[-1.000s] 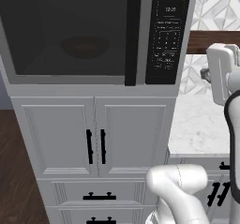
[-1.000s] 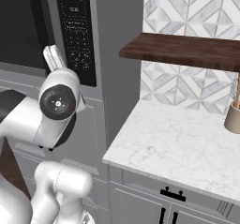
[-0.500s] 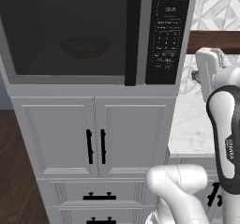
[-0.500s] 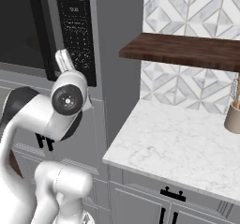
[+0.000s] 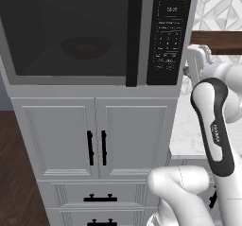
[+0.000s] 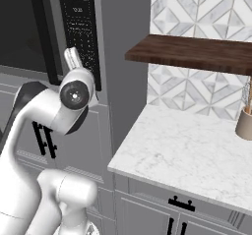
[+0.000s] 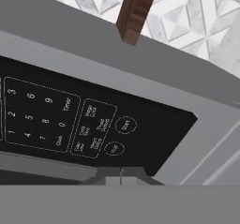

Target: Open the microwave, place the bowl with waffle inside the microwave, then close the microwave door and turn it on.

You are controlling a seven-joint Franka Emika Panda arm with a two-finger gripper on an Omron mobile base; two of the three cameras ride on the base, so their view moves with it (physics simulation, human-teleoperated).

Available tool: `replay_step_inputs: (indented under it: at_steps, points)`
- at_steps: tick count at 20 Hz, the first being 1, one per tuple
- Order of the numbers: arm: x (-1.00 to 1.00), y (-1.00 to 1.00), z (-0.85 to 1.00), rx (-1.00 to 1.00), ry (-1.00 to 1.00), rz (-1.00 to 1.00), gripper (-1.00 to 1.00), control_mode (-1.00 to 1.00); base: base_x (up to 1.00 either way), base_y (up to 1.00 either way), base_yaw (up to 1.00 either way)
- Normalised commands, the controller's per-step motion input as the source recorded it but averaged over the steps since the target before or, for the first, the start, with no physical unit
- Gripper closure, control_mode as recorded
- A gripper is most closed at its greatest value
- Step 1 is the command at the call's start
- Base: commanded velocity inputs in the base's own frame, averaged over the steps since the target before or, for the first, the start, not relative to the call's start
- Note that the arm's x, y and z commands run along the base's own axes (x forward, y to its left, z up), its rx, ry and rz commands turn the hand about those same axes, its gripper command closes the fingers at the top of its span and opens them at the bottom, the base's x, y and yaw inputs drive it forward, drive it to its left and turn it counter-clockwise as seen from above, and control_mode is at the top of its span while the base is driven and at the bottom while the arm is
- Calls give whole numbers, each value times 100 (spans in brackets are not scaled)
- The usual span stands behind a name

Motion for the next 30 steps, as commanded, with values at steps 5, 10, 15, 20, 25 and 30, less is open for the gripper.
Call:
replay_step_inputs:
  at_steps: [5,10,15,20,25,30]
  points:
    - [42,1,-8,0,2,0,100,-100,0,0,0]
    - [46,0,-10,0,2,0,100,-100,0,0,0]
    - [47,8,-20,0,3,0,100,-100,0,0,0]
    - [54,13,-19,0,4,-1,100,-100,0,0,0]
    - [61,8,-17,0,3,-2,100,-100,0,0,0]
    - [73,40,-61,-10,0,-11,100,-100,0,0,0]
